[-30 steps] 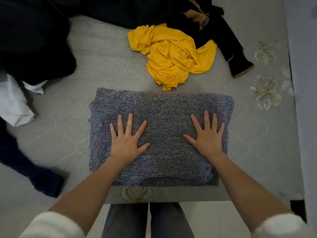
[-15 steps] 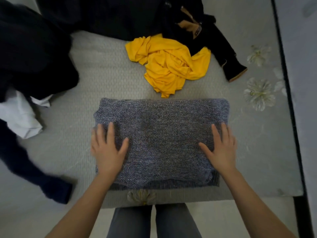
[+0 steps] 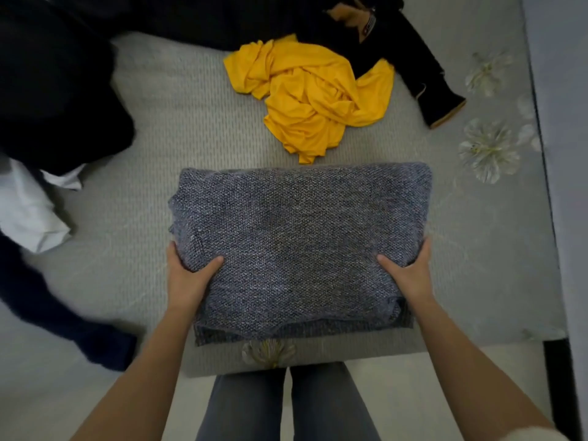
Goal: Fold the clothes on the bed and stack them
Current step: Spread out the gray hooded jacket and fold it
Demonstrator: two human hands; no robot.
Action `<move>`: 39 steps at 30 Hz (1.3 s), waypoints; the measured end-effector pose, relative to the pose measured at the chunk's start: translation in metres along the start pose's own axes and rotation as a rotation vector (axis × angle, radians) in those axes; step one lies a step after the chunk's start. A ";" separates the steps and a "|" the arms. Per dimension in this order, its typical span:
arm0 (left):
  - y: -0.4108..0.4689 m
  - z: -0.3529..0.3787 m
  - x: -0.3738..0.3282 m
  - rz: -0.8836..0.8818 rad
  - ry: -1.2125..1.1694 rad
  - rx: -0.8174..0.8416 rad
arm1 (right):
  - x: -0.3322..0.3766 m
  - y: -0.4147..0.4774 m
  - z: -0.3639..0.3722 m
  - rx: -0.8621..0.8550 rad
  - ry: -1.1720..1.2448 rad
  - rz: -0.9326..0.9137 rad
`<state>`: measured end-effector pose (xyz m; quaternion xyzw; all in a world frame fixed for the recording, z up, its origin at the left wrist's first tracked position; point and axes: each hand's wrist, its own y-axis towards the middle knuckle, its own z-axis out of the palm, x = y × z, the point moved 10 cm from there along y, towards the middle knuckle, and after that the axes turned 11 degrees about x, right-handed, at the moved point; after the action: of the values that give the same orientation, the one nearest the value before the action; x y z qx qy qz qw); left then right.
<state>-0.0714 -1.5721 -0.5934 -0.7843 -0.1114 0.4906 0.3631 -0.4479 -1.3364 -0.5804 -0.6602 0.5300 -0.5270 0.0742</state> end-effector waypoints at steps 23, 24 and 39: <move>-0.049 0.075 -0.182 0.425 0.358 -0.002 | 0.061 -0.063 -0.123 -0.250 0.050 -0.215; -0.051 0.086 -0.193 0.447 0.372 0.020 | 0.058 -0.067 -0.133 -0.278 0.071 -0.211; -0.055 0.464 -0.330 0.760 1.078 0.354 | -0.118 -0.104 -0.274 -0.705 0.354 0.237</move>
<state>-0.6188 -1.4947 -0.4471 -0.8325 0.4500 0.1358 0.2934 -0.5821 -1.0741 -0.4662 -0.4788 0.7552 -0.4061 -0.1887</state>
